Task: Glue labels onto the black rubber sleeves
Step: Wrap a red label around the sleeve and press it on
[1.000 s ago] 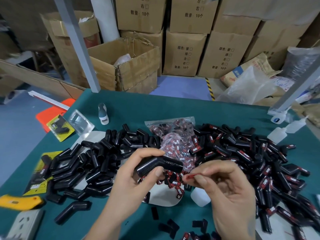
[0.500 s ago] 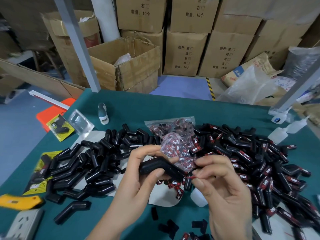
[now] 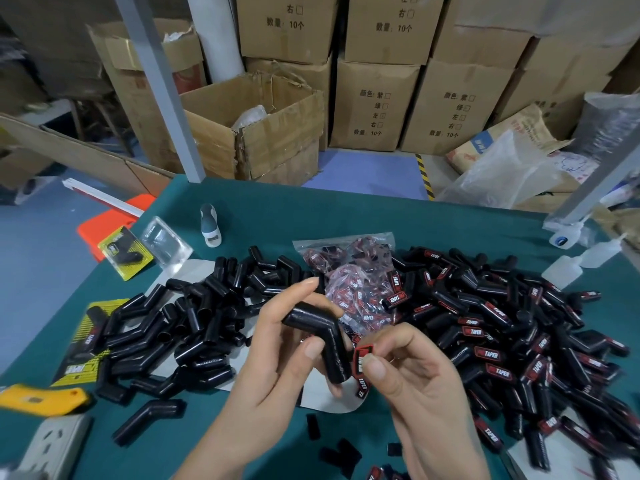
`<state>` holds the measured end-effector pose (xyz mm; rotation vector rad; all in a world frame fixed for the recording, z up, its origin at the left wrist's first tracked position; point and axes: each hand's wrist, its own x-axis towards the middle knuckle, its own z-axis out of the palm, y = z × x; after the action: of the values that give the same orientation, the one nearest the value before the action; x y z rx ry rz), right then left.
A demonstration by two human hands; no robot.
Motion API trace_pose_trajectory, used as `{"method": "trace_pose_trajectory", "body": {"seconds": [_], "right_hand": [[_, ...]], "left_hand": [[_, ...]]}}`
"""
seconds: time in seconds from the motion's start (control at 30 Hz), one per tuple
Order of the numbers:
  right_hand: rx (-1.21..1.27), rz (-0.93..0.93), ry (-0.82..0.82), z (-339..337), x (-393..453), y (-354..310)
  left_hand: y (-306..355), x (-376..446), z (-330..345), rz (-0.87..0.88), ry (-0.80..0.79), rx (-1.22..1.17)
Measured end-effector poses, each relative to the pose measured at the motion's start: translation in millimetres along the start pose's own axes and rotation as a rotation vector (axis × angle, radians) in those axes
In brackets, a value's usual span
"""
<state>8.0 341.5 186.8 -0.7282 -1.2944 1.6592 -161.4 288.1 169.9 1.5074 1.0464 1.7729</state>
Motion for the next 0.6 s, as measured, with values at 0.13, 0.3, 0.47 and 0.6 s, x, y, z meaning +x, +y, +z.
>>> {"method": "trace_pose_trajectory", "body": {"seconds": [0.13,0.3,0.47,0.6], "right_hand": [[-0.055,0.016,-0.042,-0.4,0.5,-2.3],[-0.093,-0.008,-0.054,0.4,0.2,-3.7],[-0.098,-0.018,-0.039,1.8,1.1,-4.9],[-0.092,-0.004,-0.023,2.4,1.1,-4.5]], "left_hand": [[-1.6,-1.8,-3.2,0.01,-0.038,0.066],[-0.2,-2.6,-5.3,0.045,-0.086,0.102],[2.0,-0.7,-5.4,0.06,-0.115,0.079],[2.1,-4.0,-6.7,0.055,-0.128,0.089]]}}
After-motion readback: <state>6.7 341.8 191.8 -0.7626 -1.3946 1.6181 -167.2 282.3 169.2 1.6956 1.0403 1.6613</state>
